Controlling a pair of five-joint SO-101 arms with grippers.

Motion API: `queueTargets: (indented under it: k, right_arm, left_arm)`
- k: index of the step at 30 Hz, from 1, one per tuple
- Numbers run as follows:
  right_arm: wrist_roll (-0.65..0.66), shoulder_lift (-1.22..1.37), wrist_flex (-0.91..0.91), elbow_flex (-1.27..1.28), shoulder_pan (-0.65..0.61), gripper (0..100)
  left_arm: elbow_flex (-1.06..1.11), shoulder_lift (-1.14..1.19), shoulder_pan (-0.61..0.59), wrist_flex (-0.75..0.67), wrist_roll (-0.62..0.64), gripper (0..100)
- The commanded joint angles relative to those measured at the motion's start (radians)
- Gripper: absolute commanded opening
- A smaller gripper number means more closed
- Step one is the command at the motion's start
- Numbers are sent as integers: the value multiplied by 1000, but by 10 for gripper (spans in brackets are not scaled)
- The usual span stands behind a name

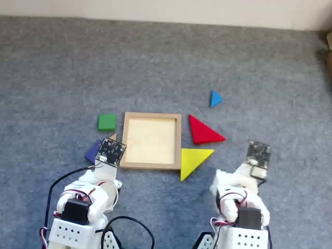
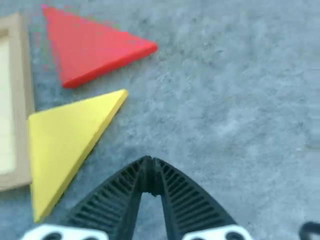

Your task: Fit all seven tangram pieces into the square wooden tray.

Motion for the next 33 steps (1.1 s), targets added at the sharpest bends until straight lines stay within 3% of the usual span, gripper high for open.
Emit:
queueTargets:
  k: [1, 5, 9, 14, 20, 28, 33]
  right_arm:
    - [48, -21, -99, -97, 151, 20]
    - [322, -21, -252, -151, 193, 20]
    - [423, 1, -252, -188, 143, 21]
    - [446, 173, -133, -433, 70, 21]
    - [468, 585, -2, -776, -116, 33]
    - [471, 1050, 44, -1029, -228, 323]
    - [543, 1242, 42, -1110, -289, 350]
  left_arm:
    - [21, -36, -7, 6, 5, 12]
    - [21, -36, -7, 6, 5, 12]
    - [21, -36, -5, 6, 5, 12]
    - [21, -36, -5, 6, 5, 12]
    - [21, -36, -5, 6, 5, 12]
    - [21, -36, -5, 6, 5, 12]
    - [21, -36, -5, 6, 5, 12]
